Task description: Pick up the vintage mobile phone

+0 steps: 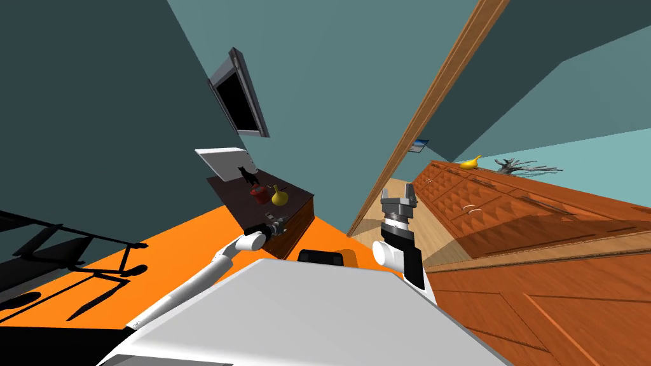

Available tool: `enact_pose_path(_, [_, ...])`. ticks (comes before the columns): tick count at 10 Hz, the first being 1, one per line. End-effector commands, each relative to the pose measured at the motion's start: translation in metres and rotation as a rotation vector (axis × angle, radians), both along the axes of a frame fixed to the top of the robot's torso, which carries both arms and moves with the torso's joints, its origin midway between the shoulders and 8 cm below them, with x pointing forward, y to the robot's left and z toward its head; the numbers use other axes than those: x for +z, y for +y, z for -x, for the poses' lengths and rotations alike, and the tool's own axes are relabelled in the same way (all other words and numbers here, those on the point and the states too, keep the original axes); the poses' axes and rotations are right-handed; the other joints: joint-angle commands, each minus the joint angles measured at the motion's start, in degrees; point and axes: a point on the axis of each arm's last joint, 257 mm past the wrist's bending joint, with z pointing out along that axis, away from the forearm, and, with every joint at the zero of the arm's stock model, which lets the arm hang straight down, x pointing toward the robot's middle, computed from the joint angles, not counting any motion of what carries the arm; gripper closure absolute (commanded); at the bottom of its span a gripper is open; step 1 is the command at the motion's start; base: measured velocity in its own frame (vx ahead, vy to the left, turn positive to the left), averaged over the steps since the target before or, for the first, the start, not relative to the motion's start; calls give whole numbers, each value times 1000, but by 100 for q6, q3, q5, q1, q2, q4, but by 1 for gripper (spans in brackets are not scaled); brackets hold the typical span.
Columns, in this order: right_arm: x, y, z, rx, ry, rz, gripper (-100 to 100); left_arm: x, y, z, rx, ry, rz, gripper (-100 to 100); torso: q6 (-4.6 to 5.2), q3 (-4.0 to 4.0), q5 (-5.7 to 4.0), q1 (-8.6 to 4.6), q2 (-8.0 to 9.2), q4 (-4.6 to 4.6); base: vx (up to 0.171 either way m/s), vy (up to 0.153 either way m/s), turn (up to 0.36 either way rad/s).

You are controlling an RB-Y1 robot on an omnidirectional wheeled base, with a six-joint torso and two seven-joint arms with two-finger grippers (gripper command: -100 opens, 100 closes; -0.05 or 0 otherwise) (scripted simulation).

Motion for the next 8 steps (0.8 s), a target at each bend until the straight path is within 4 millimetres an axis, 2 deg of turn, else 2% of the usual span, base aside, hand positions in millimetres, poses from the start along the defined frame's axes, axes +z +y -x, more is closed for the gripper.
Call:
enact_pose_path(1, [0,0,0,0,0,0,0,-12,5,5,-8,42,-12,-100,0,0,0,0,0,0,38,46,-100])
enact_pose_path(2, [0,0,0,0,0,0,0,-27,18,20,-20,110,-35,-100,-1,0,1,-2,0,0,41,51,-171])
enact_pose_path(3, [0,0,0,0,0,0,0,-28,18,20,-21,114,-35,-100,1,-1,1,1,-2,0,39,44,-99])
enact_pose_path(4, [0,0,0,0,0,0,0,-40,32,34,-31,175,-58,-100,-3,-1,0,-4,0,0,52,41,-158])
enact_pose_path(5, [0,0,0,0,0,0,0,-41,31,36,-33,184,-57,-100,0,-2,0,-4,-4,-1,45,42,-88])
enact_pose_path(6, [0,0,0,0,0,0,0,-52,45,51,-44,246,-80,-100,-3,-2,0,-5,-3,-1,54,57,-155])
enact_pose_path(7, [0,0,0,0,0,0,0,-53,45,52,-45,250,-79,-100,0,-4,0,1,-7,-1,43,58,-91])
enact_pose_path(8, [0,0,0,0,0,0,0,-62,59,68,-56,312,-100,-100,-3,-3,1,0,-3,-1,58,62,-116])
